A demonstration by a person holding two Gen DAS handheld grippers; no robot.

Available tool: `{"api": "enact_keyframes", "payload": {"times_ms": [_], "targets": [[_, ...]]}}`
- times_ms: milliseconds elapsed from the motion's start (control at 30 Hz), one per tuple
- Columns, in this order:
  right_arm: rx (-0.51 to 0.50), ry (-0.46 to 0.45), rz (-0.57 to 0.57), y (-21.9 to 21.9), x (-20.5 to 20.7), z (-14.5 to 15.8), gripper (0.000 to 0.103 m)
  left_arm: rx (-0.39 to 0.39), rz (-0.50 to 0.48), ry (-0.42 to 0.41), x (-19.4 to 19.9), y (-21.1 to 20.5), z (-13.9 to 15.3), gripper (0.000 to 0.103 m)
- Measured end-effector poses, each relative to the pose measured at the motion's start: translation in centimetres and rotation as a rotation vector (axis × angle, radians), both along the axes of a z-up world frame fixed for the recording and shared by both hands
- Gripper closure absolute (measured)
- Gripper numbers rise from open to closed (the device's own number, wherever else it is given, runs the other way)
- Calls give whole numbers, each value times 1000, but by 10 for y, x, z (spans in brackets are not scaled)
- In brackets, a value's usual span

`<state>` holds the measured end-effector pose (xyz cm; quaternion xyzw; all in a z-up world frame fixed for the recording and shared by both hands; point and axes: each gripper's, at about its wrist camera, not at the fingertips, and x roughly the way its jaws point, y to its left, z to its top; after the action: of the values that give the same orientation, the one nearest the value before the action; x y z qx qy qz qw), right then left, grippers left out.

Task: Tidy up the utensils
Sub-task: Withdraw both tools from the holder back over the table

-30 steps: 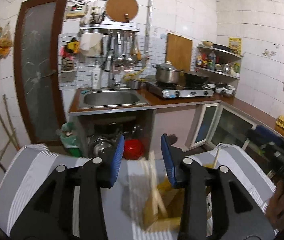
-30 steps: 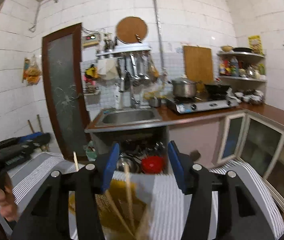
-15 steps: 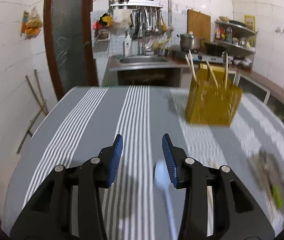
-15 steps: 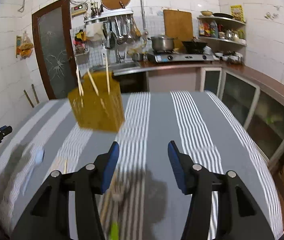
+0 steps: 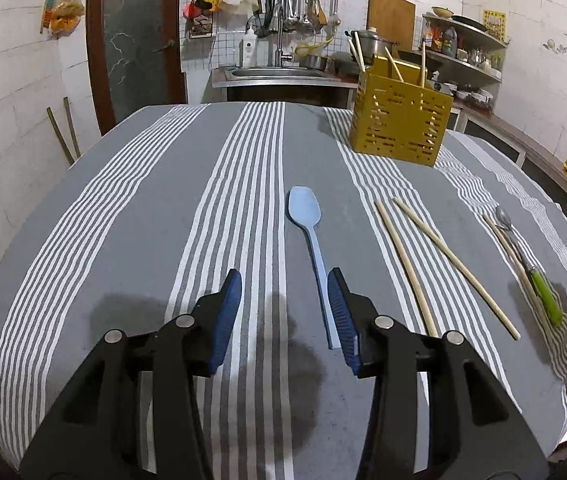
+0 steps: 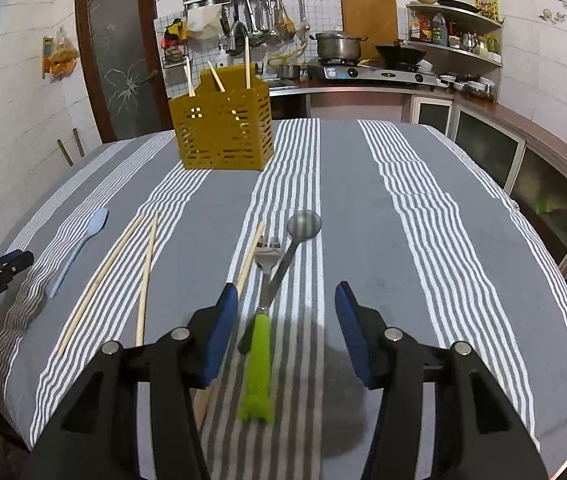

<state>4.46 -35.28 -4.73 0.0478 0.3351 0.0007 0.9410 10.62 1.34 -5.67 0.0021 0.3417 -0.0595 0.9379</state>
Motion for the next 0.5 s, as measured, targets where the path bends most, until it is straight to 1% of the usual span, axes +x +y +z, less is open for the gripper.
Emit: {"api": "enact_keyframes", "payload": {"times_ms": [167, 367, 433, 500], "targets": [[-14, 7, 13, 12, 4, -3, 52, 2, -11, 10, 13, -6, 5, 59], [-31, 24, 30, 22, 18, -6, 52, 14, -34, -5, 24, -18, 8, 59], [-35, 37, 30, 24, 25, -9, 52, 15, -50, 8, 30, -22, 5, 59], [-56, 51, 25, 28, 32, -12, 53, 16, -56, 43, 41, -24, -1, 59]]}}
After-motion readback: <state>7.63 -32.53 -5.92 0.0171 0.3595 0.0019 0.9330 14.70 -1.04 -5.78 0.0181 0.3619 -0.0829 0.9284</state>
